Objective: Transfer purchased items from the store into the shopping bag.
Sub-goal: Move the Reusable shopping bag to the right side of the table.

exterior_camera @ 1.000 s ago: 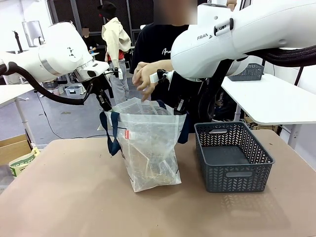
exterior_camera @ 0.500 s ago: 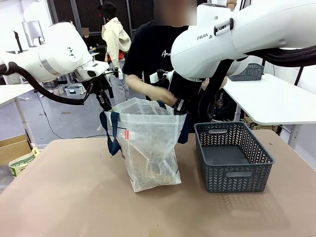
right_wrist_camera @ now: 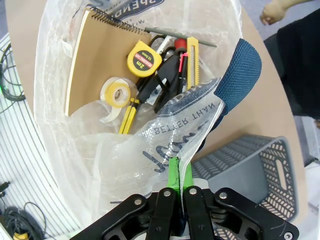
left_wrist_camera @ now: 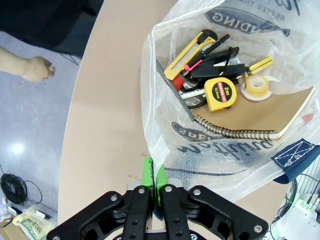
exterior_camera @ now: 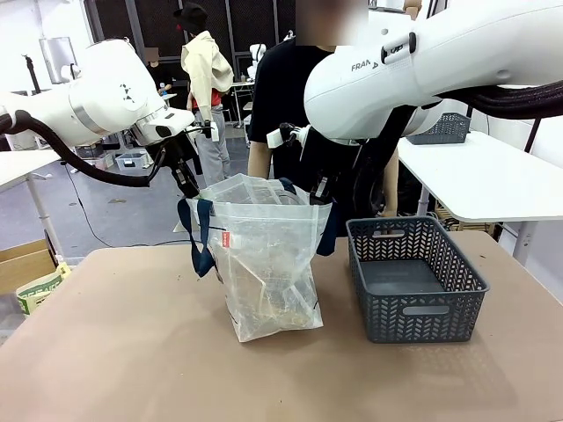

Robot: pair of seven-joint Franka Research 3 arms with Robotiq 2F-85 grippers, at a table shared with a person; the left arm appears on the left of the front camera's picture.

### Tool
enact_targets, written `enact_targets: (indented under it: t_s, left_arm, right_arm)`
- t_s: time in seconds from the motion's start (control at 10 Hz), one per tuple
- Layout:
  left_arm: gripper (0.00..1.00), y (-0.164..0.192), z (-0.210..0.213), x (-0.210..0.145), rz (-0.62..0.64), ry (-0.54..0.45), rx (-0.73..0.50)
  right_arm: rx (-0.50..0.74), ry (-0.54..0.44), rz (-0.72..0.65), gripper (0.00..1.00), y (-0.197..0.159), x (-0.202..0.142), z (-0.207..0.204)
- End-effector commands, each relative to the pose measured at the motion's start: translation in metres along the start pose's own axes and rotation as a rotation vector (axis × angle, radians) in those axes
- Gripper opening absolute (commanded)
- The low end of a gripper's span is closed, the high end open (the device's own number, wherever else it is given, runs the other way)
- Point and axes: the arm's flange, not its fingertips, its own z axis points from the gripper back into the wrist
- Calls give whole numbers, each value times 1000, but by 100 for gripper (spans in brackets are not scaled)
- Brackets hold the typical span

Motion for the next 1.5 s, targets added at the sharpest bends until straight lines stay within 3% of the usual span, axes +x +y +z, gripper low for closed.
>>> enact_targets:
  t_s: [0.0,1.4]
  left_arm:
    - [0,1,0,-1,1,1,0]
    - [0,1,0,-1,1,1,0]
  right_arm:
    - [-1,5,1,0,-1,-2,0]
    - [-1,5,1,0,-1,-2,0]
